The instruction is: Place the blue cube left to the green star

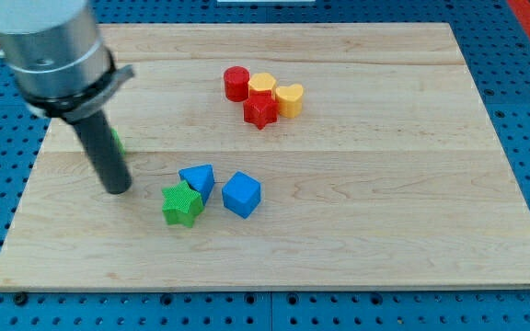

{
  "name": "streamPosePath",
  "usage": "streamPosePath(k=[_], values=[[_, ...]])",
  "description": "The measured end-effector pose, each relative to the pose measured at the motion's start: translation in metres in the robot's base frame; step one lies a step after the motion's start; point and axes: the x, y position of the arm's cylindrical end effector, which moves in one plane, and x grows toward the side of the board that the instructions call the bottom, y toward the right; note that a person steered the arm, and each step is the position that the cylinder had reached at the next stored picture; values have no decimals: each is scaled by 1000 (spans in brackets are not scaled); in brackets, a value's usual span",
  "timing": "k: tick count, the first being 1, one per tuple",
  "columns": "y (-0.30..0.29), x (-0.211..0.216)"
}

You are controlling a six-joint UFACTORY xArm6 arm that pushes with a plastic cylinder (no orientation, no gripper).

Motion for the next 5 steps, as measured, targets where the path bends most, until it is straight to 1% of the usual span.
streamPosePath(k=[1,2,3,4,5], values=[[73,19],[142,21],[97,21],[95,44],[182,40]])
